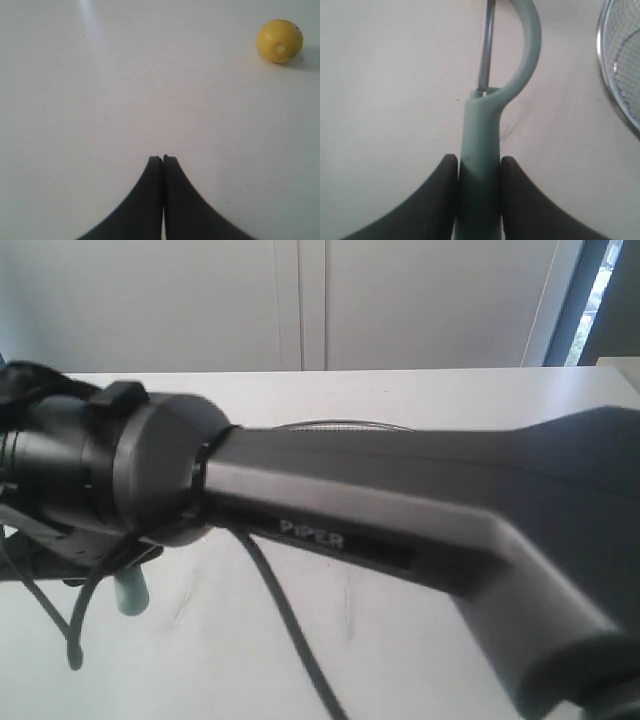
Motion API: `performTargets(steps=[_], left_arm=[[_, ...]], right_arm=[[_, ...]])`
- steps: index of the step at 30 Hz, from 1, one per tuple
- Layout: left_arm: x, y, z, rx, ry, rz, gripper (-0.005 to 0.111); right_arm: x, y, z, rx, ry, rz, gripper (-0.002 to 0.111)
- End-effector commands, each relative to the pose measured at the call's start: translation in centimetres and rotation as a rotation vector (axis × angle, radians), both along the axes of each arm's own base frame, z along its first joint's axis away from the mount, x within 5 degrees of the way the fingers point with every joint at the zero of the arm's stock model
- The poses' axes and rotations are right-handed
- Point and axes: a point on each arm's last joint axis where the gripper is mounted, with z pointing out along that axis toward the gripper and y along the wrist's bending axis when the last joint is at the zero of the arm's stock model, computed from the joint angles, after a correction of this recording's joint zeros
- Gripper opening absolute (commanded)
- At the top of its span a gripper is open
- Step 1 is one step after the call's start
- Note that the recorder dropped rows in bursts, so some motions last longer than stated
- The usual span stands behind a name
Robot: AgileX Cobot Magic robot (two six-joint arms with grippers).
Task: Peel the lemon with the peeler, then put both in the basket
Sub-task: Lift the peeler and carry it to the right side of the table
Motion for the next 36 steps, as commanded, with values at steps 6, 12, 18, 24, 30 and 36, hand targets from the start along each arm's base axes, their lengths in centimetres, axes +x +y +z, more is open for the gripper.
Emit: performTargets(steps=[6, 12, 18, 24, 30, 36], left_arm=[[0.0, 0.0, 0.0, -0.005, -0.012, -0.002, 0.000], [0.0, 0.0, 0.0, -0.005, -0.012, -0.002, 0.000], [0.0, 0.0, 0.0, -0.005, -0.012, -0.002, 0.000], [0.0, 0.0, 0.0, -0.005, -0.012, -0.002, 0.000], [0.0, 0.0, 0.0, -0.005, -0.012, -0.002, 0.000], [0.0, 0.0, 0.0, -0.005, -0.014, -0.003, 0.000]], right_arm=[[-1.2, -7.7, 8.6, -0.118, -0.189, 0.007, 0.000], [-4.2, -15.2, 9.0, -0.136, -0.164, -0.043, 0.000], [-7.4, -22.8, 8.8, -0.081, -0.161, -0.133, 0.000], [-9.1, -27.3, 8.1, -0.037, -0.180, -0.177, 0.000], [-10.0, -29.4, 7.7, -0.022, -0.187, -0.171, 0.000], [-9.6, -30.1, 6.9, -0.086, -0.260, -0.168, 0.000]])
